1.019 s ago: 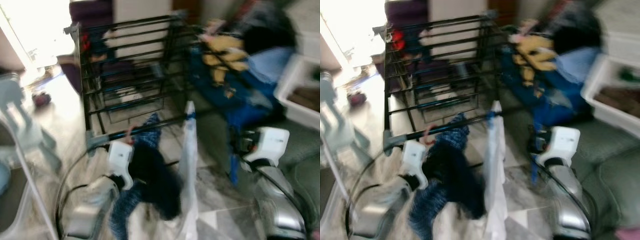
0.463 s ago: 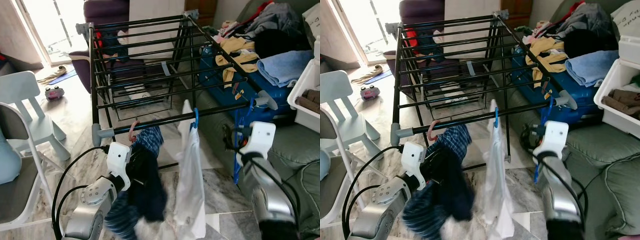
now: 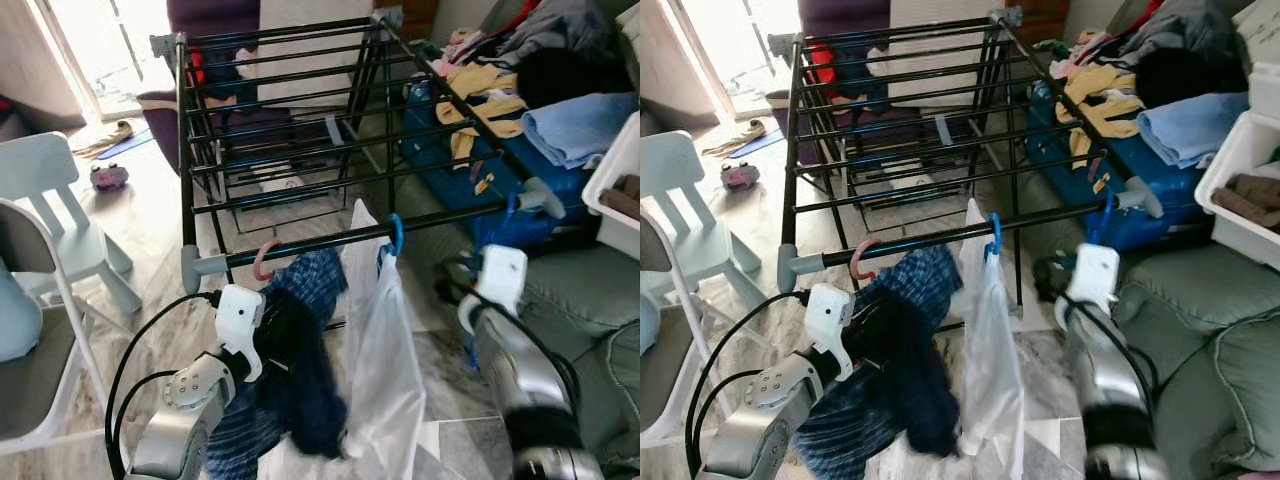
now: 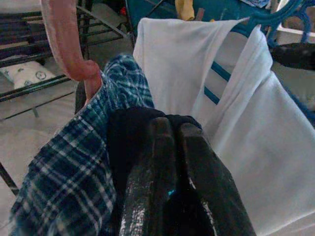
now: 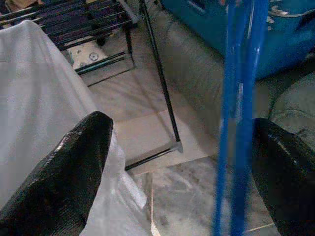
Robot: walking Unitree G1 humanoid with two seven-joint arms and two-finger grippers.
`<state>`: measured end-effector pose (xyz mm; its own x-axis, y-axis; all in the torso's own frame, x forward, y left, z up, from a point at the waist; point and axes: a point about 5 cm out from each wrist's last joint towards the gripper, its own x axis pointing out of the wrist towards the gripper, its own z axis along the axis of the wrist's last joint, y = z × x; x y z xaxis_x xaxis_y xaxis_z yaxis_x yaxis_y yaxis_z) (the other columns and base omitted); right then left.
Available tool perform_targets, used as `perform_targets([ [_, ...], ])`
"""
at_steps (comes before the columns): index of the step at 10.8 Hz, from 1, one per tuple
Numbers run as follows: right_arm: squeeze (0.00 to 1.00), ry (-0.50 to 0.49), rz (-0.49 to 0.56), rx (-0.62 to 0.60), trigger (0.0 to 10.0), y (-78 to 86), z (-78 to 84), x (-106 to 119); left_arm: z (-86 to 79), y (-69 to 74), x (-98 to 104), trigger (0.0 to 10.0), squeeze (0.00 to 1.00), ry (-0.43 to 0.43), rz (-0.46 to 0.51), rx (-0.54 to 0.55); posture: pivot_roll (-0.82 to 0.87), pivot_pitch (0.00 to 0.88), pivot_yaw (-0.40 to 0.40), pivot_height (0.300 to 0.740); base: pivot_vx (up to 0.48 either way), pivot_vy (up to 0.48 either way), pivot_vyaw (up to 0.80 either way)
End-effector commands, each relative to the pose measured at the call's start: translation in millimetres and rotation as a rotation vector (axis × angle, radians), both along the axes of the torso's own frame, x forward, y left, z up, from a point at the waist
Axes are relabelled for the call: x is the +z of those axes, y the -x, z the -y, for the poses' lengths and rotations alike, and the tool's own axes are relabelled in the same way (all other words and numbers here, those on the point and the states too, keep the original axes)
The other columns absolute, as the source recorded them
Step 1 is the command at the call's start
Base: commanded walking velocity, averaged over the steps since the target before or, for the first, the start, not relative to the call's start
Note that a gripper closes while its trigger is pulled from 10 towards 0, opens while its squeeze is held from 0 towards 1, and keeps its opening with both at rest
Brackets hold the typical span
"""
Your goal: Hang hanger
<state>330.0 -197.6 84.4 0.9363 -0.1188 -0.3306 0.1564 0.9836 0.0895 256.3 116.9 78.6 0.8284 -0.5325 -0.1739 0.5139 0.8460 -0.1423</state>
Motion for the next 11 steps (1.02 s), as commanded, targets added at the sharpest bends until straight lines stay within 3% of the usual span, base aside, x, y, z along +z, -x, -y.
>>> perform_targets([
  [1,0.00,0.003,0.002,-0.006,10.0,-5.4,0.8,2.1,0.6,-3.9,6.6,10.0,0.00,-0.010,0.029,-0.006,-0.11,0.000,0.036,0.740,0.000,0.000,0.00],
  [2,0.00,0.026,0.003,-0.028,10.0,-8.7,2.9,3.4,0.9,-4.2,6.6,10.0,0.00,-0.010,0.030,-0.005,-0.11,0.000,0.034,0.740,0.000,0.000,0.00],
  [3,0.00,0.039,-0.008,-0.064,7.4,-11.5,5.9,2.8,0.6,-3.8,6.2,10.0,0.00,-0.010,0.029,-0.002,-0.11,0.000,0.034,0.740,0.000,0.000,0.00],
  [4,0.00,0.054,0.001,-0.123,0.0,-14.2,10.2,5.3,1.0,-3.7,6.5,10.0,0.00,-0.009,0.030,-0.001,-0.10,0.000,0.031,0.740,0.000,0.000,0.00],
  [9,0.00,0.076,-0.011,-0.200,0.0,-13.5,21.0,3.0,3.5,-3.5,5.1,10.0,0.00,-0.007,0.022,-0.012,-0.12,0.000,0.033,0.740,0.000,0.000,0.00],
  [11,0.00,0.067,-0.031,-0.197,0.0,-12.8,17.3,-0.1,4.1,-3.8,4.6,10.0,0.00,-0.011,0.018,-0.020,-0.11,0.000,0.033,0.740,0.000,0.000,0.00],
])
